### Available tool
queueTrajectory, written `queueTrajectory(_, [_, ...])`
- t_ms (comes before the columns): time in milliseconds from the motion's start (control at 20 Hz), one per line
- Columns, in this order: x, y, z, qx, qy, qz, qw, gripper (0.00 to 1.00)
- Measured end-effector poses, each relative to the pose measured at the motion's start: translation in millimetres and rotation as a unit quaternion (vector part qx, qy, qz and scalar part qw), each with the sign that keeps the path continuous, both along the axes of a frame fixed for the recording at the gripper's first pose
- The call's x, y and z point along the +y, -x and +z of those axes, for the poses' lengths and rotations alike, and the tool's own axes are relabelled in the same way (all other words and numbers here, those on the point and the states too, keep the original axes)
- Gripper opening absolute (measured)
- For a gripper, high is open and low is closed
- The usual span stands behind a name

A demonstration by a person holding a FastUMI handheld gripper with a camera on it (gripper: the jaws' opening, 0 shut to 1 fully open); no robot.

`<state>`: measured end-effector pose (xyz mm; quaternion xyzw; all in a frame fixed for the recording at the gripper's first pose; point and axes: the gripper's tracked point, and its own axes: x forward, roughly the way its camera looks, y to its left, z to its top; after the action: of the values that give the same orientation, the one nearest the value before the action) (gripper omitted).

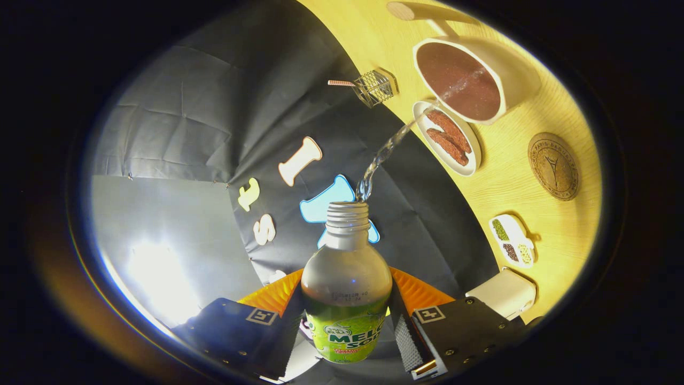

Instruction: Take the bottle from table, then pour the juice into the cup, finally place the bottle on the coaster

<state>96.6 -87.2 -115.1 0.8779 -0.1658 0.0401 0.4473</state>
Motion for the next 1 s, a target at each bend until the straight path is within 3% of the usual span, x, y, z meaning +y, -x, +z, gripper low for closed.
queueTrajectory(1000, [-30,-5,2,0.011,-0.104,-0.038,0.994,0.78])
